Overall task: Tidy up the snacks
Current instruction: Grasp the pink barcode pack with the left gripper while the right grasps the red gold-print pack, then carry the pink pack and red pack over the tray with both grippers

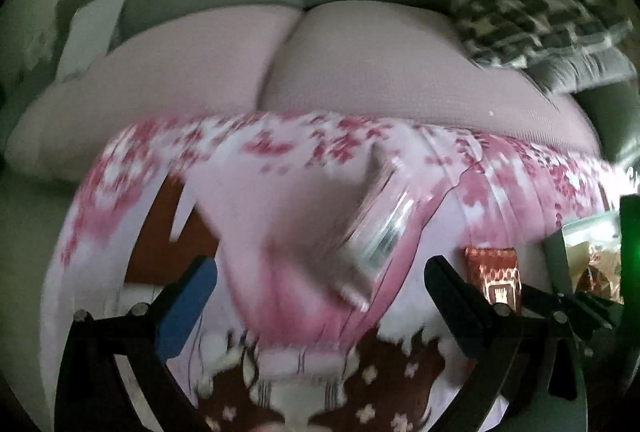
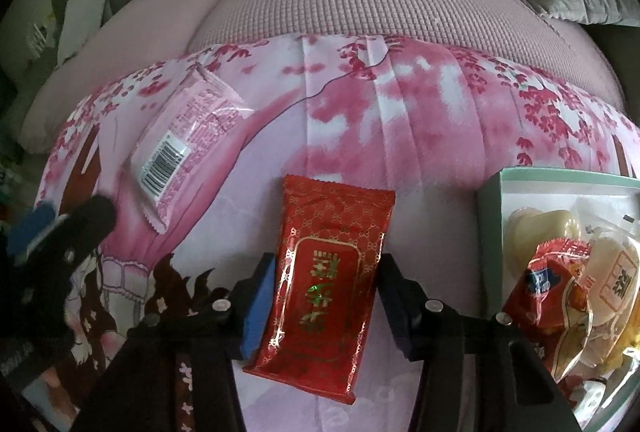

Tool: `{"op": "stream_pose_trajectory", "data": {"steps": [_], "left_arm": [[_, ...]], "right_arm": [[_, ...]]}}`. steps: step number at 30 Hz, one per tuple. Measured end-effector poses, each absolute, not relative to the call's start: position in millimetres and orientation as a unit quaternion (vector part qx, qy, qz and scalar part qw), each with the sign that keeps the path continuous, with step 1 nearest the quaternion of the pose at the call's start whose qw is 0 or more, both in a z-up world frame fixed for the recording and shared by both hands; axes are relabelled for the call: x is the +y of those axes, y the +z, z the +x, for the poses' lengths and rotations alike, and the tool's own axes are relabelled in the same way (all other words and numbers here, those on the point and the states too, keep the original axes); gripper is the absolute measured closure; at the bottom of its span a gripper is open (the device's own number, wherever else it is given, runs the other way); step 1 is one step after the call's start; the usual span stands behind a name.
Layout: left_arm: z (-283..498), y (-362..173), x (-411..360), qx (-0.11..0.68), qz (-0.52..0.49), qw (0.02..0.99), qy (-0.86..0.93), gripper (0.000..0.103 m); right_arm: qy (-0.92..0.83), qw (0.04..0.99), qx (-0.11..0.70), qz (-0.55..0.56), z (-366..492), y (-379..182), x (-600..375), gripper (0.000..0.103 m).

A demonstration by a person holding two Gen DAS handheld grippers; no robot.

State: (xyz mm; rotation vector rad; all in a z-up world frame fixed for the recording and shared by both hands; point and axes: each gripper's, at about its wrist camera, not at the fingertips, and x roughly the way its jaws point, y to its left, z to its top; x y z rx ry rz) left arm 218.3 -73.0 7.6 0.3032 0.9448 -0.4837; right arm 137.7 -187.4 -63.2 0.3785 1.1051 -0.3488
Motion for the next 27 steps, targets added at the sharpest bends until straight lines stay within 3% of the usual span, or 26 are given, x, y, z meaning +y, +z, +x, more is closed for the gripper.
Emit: {"op": "stream_pose_trajectory", "data": {"steps": [5, 9, 12, 14, 16, 27], "left_arm": [[230, -4, -101, 0.46, 0.194, 0.827, -0.259, 0.003], [233, -14, -117, 0.475, 0.214, 0.81, -0.269, 0.025], [236, -19, -127, 0.483, 0.224, 0.802, -0.271, 0.029], [237, -23, -132, 0.49, 0.229, 0.797, -0.269, 0.039], [237, -26, -133, 0.492, 0.225, 0.798, -0.265, 0.061], [210, -4, -87, 0.491, 0.099, 0.834, -0.233, 0.065]], "right_arm": [[-0.155, 0.821, 0.517, 0.186, 135, -62, -191, 0.05], [-0.15, 0.823, 0.515, 0.185, 134, -64, -194, 0.05], [-0.145, 0.826, 0.512, 0.187, 133, -63, -197, 0.05], [-0.144, 0.827, 0.509, 0.191, 131, -63, -196, 0.05], [-0.144, 0.828, 0.506, 0.191, 130, -62, -196, 0.05], [-0.137, 0.841, 0.484, 0.198, 106, -50, -189, 0.055]]}}
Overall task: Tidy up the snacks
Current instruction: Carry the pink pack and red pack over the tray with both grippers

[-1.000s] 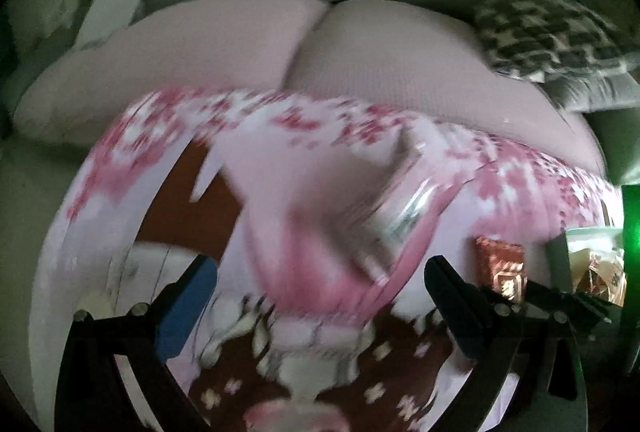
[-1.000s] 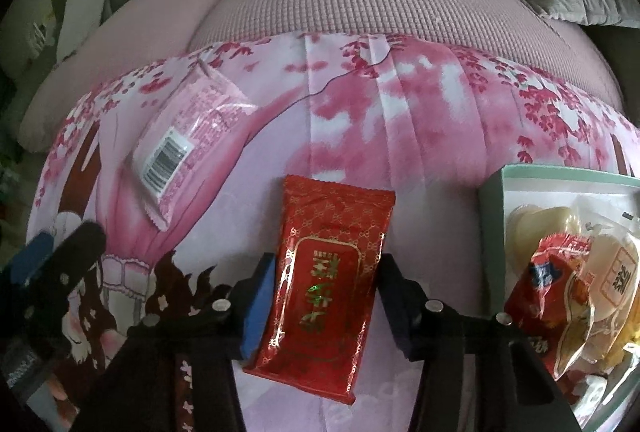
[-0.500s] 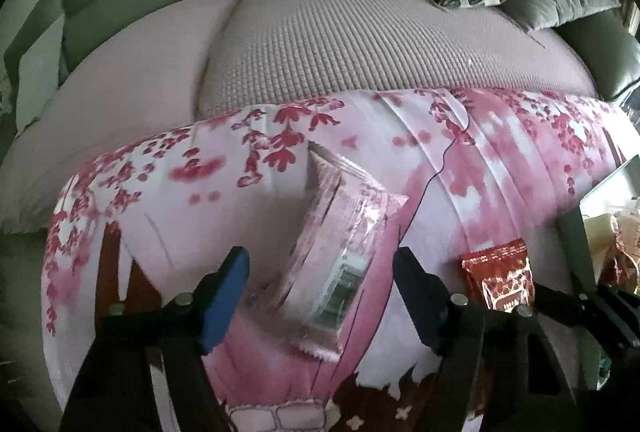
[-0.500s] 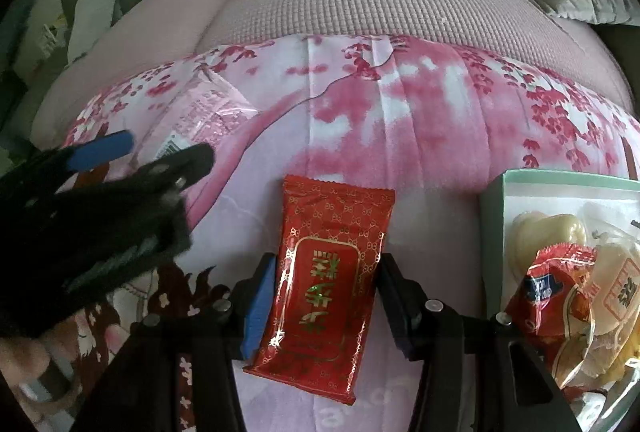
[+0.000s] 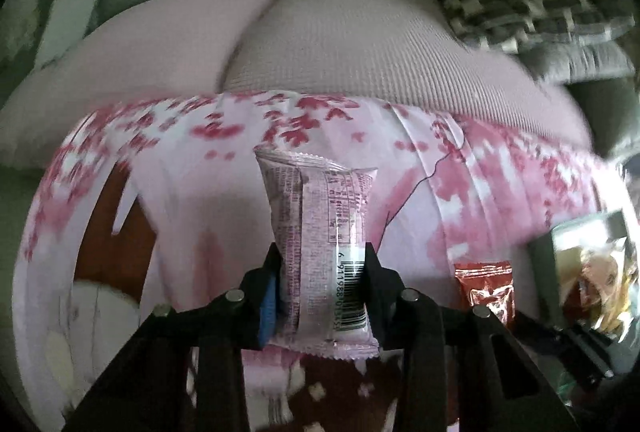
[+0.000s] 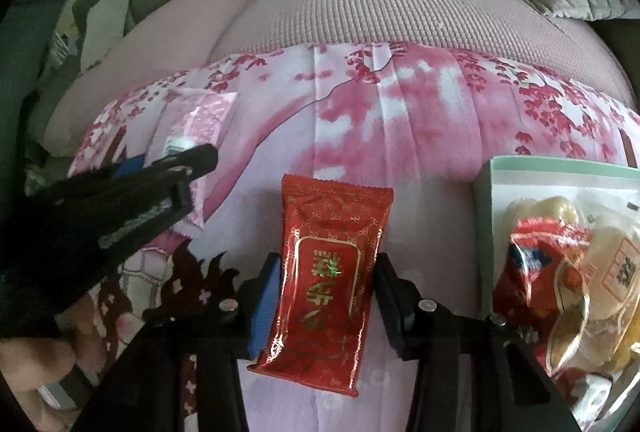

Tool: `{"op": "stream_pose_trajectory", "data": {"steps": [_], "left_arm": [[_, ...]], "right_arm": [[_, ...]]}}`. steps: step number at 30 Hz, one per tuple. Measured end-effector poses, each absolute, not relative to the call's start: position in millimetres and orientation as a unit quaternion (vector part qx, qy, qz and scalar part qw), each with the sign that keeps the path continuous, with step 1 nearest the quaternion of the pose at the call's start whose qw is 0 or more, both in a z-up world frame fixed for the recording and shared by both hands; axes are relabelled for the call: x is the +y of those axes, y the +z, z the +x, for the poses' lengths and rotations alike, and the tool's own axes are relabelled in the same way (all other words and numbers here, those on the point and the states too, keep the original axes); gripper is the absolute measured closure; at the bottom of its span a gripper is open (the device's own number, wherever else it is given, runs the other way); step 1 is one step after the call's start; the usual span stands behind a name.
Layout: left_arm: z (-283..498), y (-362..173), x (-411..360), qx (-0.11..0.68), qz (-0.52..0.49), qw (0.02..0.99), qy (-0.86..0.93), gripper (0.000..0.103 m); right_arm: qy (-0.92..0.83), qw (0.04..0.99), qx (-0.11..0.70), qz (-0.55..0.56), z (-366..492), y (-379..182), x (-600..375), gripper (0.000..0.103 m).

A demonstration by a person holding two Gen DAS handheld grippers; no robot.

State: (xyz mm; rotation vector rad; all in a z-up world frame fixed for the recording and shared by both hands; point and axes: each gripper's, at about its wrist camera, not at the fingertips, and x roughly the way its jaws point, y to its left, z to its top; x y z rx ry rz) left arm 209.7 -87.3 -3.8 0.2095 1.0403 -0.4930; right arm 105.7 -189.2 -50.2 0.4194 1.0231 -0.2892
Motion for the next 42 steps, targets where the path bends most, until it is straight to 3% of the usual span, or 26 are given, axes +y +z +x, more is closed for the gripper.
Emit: {"op": "stream_pose_trajectory", "data": {"steps": [9, 19, 28, 42], "left_arm": [[156, 24, -36, 0.475, 0.003, 0.858, -0.196, 0.065], [108, 57, -30, 0.437, -0.032, 0.875, -0.205, 0.065], [75, 76, -71, 0.409, -0.005, 0.874, -0.262, 0.065], [33, 33, -157, 0.46, 0.067, 0.812, -0.353, 0.065]], "right_arm": [[-0.128, 0.864, 0.439, 0.208, 63, -20, -168, 0.055], [-0.139, 0.884, 0.38, 0.234, 2, 9, -160, 0.055], [-0.18, 0.888, 0.338, 0.254, -42, 23, -191, 0.055], [-0.301, 0.854, 0.314, 0.285, -108, 28, -277, 0.055]]}}
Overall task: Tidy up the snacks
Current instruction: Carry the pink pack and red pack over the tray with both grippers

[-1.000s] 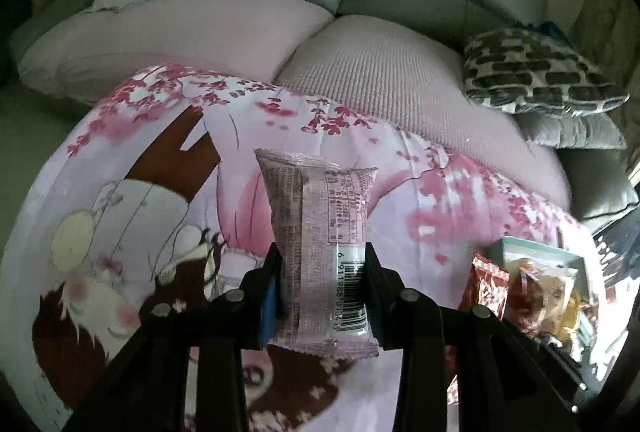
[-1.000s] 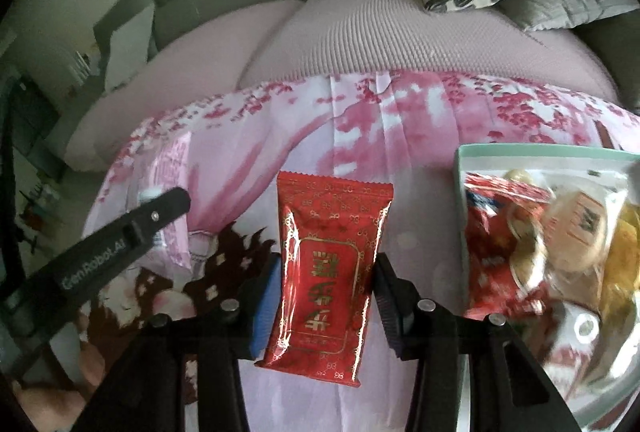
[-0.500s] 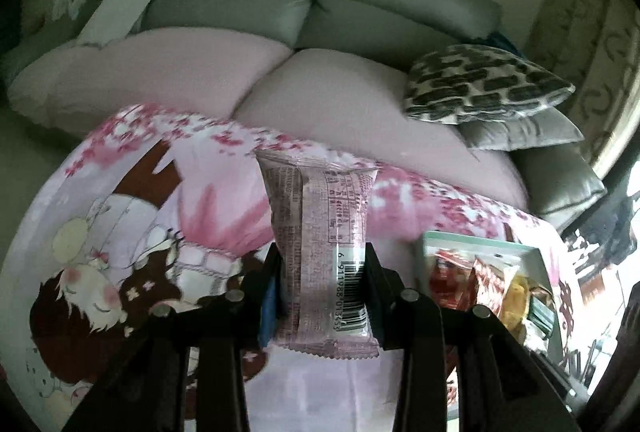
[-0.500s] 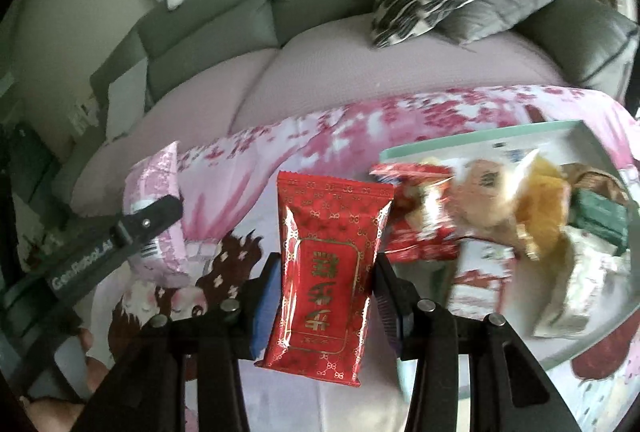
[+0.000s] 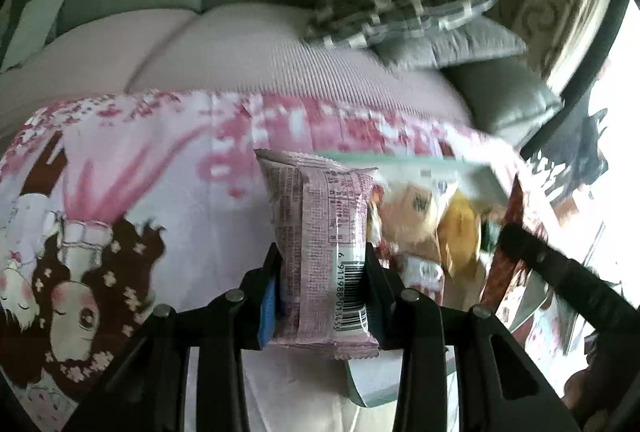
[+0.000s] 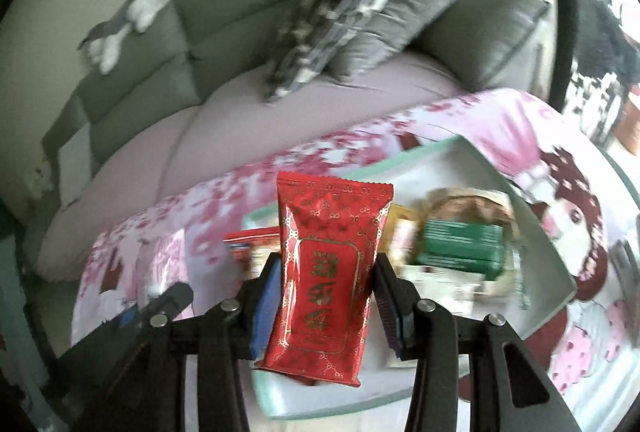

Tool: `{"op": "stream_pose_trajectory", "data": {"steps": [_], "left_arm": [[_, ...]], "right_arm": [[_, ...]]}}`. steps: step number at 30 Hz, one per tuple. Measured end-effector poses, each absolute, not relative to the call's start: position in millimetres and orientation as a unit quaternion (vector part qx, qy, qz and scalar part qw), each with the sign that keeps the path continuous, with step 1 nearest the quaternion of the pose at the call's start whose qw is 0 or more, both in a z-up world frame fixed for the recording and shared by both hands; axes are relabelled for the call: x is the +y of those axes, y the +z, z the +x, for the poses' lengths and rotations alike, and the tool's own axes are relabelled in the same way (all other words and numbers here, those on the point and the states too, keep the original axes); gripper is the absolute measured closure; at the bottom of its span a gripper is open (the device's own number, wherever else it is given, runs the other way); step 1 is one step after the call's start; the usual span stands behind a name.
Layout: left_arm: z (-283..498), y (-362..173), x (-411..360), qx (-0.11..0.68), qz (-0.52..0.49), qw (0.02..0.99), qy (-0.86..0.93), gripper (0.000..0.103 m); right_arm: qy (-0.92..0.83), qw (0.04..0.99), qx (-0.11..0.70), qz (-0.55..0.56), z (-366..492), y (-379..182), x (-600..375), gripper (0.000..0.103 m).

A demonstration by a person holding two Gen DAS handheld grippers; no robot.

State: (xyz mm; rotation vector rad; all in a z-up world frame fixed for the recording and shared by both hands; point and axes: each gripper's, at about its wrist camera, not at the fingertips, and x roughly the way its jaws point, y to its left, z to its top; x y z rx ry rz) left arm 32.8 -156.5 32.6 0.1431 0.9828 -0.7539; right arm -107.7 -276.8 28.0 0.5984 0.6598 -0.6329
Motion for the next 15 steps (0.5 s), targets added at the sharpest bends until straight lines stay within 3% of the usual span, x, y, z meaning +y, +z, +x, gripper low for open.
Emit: {"op": "stream_pose_trajectory", "data": {"steps": [15], "left_arm": [[-5, 14, -194, 0.462, 0.131, 0.789, -0.384, 0.064]], "right_arm": [[-0.317, 0.822, 0.343, 0.325, -124, -2, -310, 0.055]]}}
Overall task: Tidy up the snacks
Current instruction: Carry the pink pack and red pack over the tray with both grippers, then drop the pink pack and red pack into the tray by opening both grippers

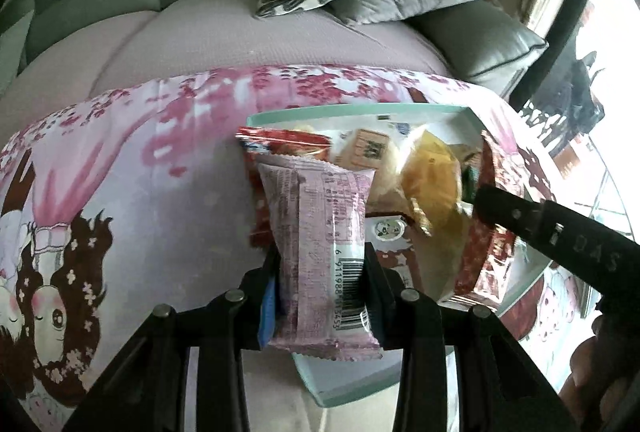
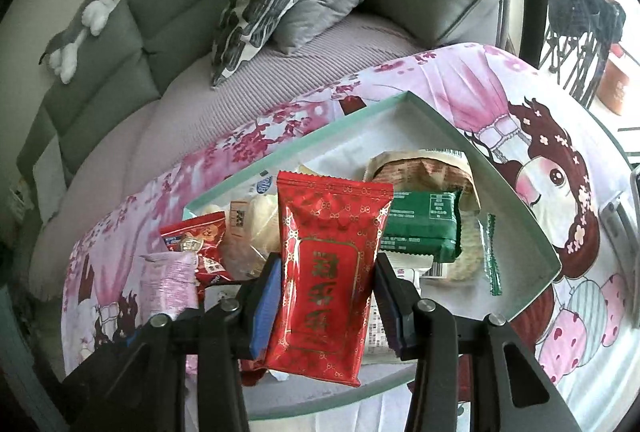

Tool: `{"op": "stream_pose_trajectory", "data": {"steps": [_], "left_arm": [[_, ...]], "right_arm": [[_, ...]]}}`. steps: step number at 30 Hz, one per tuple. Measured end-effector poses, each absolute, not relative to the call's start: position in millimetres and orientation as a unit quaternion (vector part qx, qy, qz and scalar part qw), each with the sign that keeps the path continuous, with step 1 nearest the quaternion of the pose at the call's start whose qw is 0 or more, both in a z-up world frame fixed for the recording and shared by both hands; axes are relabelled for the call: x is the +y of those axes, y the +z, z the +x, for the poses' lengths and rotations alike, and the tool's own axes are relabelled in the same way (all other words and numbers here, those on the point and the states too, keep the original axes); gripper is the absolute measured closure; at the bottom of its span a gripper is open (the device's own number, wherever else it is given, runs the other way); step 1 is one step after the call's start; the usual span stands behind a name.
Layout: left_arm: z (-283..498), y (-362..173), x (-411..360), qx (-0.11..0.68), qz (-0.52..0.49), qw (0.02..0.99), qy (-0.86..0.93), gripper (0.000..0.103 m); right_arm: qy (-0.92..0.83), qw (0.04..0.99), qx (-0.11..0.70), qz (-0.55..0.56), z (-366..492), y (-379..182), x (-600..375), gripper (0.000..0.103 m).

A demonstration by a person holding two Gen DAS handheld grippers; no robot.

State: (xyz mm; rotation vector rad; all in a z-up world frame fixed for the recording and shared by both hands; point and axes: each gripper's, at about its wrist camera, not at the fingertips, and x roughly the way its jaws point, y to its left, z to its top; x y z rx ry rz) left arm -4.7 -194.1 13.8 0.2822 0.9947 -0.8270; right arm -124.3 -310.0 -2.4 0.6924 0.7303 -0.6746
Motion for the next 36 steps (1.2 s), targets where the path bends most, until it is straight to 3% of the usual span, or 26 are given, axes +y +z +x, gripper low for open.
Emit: {"op": "stream_pose_trajectory", "data": {"steps": [18, 20, 22, 24, 29, 31, 32, 36], "left_arm": [[-13, 3, -220, 0.47, 0.139, 0.766, -0.415, 0.063], [-12, 3, -219, 0.473, 0.139, 0.768, -0.41, 0.06], [-11, 5, -216, 0.475, 0.134, 0.769, -0.405, 0.044], [-11, 10, -211, 0.475, 0.127, 0.772, -0.403, 0.038], [-9, 17, -205, 0.481, 0.122, 0.773, -0.394, 0.035], [-8, 18, -200, 0.484, 0.122, 0.775, -0.388, 0.029], [-7, 20, -198, 0.485, 0.121, 0.776, -0.385, 0.023], [1, 24, -183, 0.482, 0.112, 0.79, -0.361, 0.021]], "right_arm": [[-0.317, 0.813, 0.349, 0.343, -128, -16, -326, 0.055], [-0.316, 0.813, 0.351, 0.341, -126, -17, -326, 0.055], [-0.314, 0.813, 0.353, 0.34, -125, -17, -325, 0.053], [-0.314, 0.813, 0.354, 0.339, -124, -17, -324, 0.053], [-0.313, 0.812, 0.358, 0.338, -122, -18, -324, 0.053], [-0.312, 0.811, 0.363, 0.337, -120, -19, -324, 0.053], [-0.312, 0.81, 0.367, 0.335, -119, -20, -324, 0.05], [-0.32, 0.809, 0.38, 0.315, -115, -19, -321, 0.039]]}}
